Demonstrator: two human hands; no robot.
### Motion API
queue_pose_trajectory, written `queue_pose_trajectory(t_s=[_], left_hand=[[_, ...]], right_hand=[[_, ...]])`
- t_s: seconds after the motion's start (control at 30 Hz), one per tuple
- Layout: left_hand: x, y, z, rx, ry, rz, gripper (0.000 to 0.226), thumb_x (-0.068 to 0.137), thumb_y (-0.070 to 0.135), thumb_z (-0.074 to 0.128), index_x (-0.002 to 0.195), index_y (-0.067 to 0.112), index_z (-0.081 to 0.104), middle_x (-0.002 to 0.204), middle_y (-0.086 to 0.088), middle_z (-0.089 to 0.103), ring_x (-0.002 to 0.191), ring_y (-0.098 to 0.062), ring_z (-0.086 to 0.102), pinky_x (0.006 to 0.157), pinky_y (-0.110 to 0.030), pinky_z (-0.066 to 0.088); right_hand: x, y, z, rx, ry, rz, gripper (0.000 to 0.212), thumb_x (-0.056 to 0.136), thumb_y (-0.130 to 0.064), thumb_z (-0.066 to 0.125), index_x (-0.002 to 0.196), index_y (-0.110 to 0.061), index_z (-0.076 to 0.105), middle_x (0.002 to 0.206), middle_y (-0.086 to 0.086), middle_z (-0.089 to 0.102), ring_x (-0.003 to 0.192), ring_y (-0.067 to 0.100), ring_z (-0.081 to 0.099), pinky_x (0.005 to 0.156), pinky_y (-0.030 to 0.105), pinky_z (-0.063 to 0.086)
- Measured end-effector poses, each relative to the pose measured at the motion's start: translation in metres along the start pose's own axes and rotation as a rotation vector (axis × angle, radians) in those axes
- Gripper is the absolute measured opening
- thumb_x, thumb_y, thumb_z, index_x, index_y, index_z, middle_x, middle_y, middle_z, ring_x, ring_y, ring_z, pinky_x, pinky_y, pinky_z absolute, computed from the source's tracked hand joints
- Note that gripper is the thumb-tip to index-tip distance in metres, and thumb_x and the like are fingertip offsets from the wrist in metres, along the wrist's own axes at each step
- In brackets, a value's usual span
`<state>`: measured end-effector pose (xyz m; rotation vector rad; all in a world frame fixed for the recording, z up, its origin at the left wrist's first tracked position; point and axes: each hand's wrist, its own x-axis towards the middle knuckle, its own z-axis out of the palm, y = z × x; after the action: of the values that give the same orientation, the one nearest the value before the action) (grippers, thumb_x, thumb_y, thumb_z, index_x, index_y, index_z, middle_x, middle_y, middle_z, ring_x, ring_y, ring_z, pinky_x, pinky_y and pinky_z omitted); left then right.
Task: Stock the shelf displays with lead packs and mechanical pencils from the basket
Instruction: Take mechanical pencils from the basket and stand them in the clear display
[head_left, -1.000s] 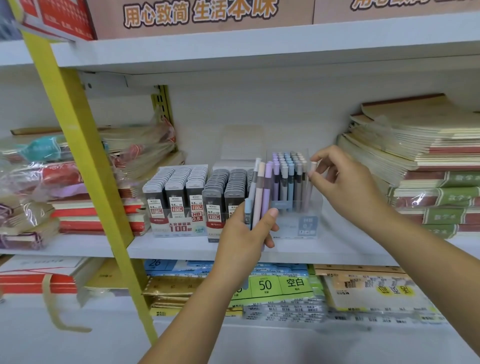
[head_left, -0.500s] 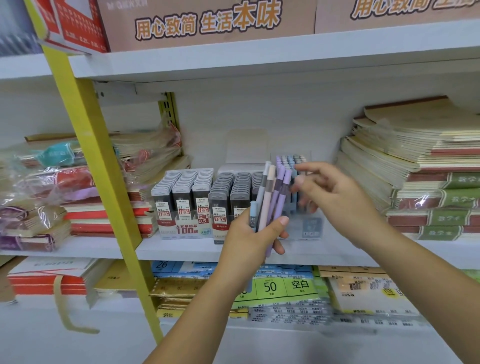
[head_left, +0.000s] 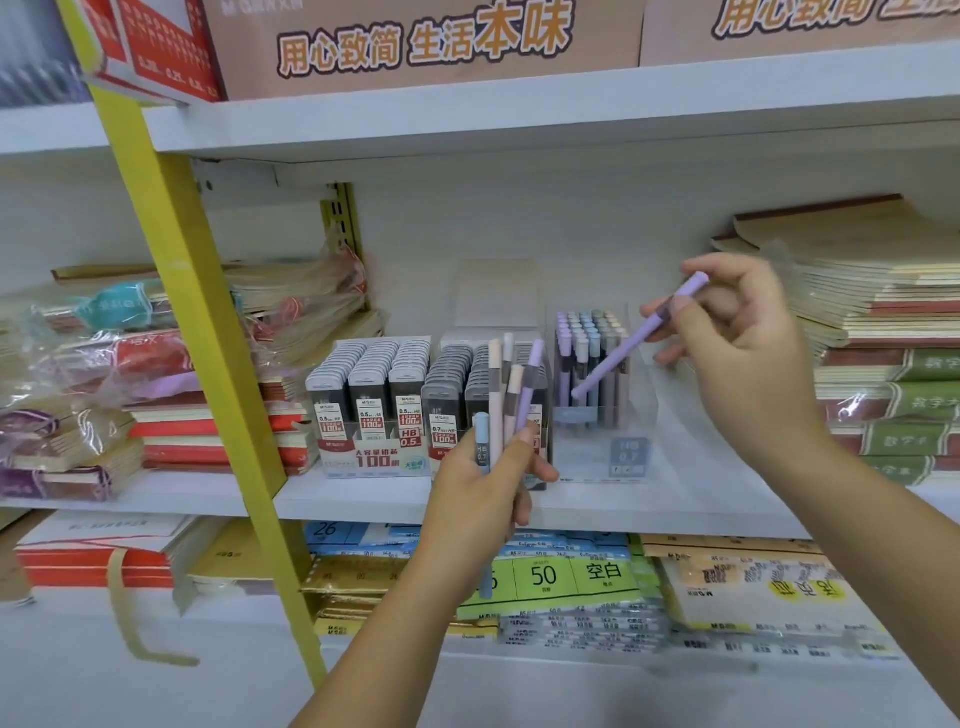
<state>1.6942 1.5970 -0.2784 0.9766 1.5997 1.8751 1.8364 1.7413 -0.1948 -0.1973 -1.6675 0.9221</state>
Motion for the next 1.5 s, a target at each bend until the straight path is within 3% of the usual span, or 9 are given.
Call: queue_pose_trajectory(t_s=[0.3,0.57,0.7,0.8,0.93,1.1,1.23,1.33,1.5], left_hand=[[-0.002,-0.001,-0.009,-0.034,0.040,-0.026,0.013,0.099,0.035,0.059,0.100,0.023,0.063,0.077,-0.001,0.075,0.039,-0.007,0.035,0.036,-0.018,0.029],[-0.001,-0.003,-0.013,-0.003,0.037,-0.029,0.019,0.099,0.038,0.058,0.101,0.020,0.061,0.071,0.004,0.072,0.039,-0.006,0.035,0.037,-0.019,0.030],[-0.001,-0.003,-0.014,-0.010,0.023,-0.025,0.018,0.099,0.038,0.058,0.101,0.020,0.060,0.071,0.004,0.072,0.039,-0.006,0.036,0.038,-0.019,0.031],[-0.002,-0.002,-0.014,0.002,0.004,-0.034,0.028,0.099,0.040,0.058,0.101,0.013,0.060,0.058,0.007,0.066,0.038,-0.005,0.036,0.037,-0.018,0.032],[-0.003,-0.001,-0.014,-0.051,-0.013,-0.039,0.020,0.098,0.040,0.061,0.102,0.020,0.061,0.076,0.002,0.074,0.041,-0.007,0.043,0.038,-0.018,0.033],[-0.007,-0.001,-0.014,-0.062,-0.096,-0.009,0.019,0.094,0.048,0.062,0.102,0.030,0.065,0.085,0.000,0.076,0.049,-0.008,0.054,0.041,-0.018,0.037],[-0.007,-0.001,-0.009,-0.037,-0.152,0.020,0.013,0.091,0.052,0.063,0.095,0.042,0.069,0.087,-0.001,0.076,0.050,-0.008,0.053,0.042,-0.018,0.038],[-0.006,0.000,-0.006,-0.042,-0.170,0.021,0.013,0.091,0.050,0.062,0.096,0.041,0.069,0.087,0.001,0.075,0.052,-0.007,0.054,0.043,-0.018,0.038],[-0.005,0.001,-0.011,-0.022,-0.072,-0.010,0.020,0.096,0.046,0.061,0.104,0.027,0.063,0.089,0.001,0.077,0.052,-0.006,0.054,0.043,-0.018,0.040]], right_hand=[[-0.002,0.015,0.023,-0.491,-0.416,-0.037,0.017,0.097,-0.022,0.052,0.111,-0.033,0.050,0.097,-0.011,0.070,0.089,0.013,0.068,0.079,0.047,0.055],[0.006,0.022,0.029,-0.474,-0.416,-0.026,0.025,0.096,-0.023,0.055,0.109,-0.037,0.040,0.085,-0.009,0.071,0.082,0.015,0.068,0.076,0.045,0.055],[0.009,0.028,0.034,-0.603,-0.343,-0.082,0.027,0.090,-0.026,0.065,0.100,-0.041,0.045,0.084,-0.012,0.063,0.071,0.001,0.059,0.059,0.019,0.043],[0.011,0.032,0.038,-0.793,-0.282,-0.189,0.021,0.086,-0.034,0.067,0.102,-0.037,0.054,0.093,-0.012,0.044,0.069,0.004,0.047,0.054,0.020,0.034],[0.009,0.035,0.043,-0.922,-0.293,-0.124,0.022,0.088,-0.035,0.066,0.109,-0.032,0.059,0.096,-0.011,0.039,0.074,0.010,0.047,0.058,0.027,0.039],[-0.004,0.026,0.043,-0.705,-0.225,-0.161,0.018,0.096,-0.027,0.056,0.112,-0.024,0.064,0.095,-0.011,0.049,0.074,-0.004,0.049,0.060,0.013,0.035],[-0.018,0.006,0.046,-0.124,-0.316,0.166,0.016,0.094,-0.028,0.059,0.108,-0.036,0.061,0.086,-0.005,0.071,0.075,0.006,0.065,0.059,0.015,0.048],[-0.022,-0.002,0.049,0.033,-0.341,0.251,0.019,0.092,-0.017,0.062,0.107,-0.028,0.062,0.081,-0.002,0.074,0.071,0.010,0.069,0.057,0.021,0.053],[-0.003,-0.017,0.032,0.097,-0.010,0.110,0.012,0.098,-0.011,0.052,0.104,-0.021,0.052,0.080,0.000,0.070,0.069,0.013,0.069,0.055,0.022,0.055]])
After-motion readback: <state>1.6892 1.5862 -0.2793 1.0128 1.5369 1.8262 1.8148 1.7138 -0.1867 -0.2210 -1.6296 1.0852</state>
